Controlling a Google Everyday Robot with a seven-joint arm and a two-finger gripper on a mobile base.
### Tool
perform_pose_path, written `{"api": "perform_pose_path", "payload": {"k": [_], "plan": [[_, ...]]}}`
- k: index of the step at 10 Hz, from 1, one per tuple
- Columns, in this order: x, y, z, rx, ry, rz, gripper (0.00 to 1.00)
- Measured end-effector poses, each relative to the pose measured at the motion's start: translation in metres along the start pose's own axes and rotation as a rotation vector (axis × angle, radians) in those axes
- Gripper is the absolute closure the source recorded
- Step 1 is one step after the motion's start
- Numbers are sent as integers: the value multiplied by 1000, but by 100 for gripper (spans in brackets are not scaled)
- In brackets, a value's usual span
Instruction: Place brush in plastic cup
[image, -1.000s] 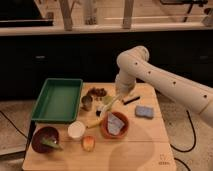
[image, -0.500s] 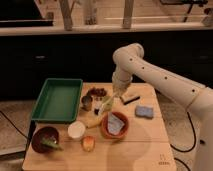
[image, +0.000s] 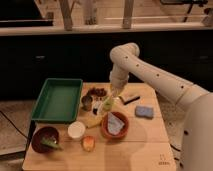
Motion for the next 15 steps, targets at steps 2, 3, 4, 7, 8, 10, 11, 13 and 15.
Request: {"api": "perform_pose_path", "payload": {"k": [2,3,4,7,8,10,11,13,15], "plan": [[-2,-7,9,-18,-12,-18,96],[-1,-10,14,-29,-20,-26,96],[1,-10,17,-34,-25,-27,96],[4,-19,28,-51,-42,-42,96],[6,-20,31,-55,-48,-44,96],[9,-24,36,-61,-62,-52,96],[10,-26,39,-64,-67,-58,96],[12,-32,46,-71,-80,-65,96],[16,-34,51,-75,-92,-64,96]]}}
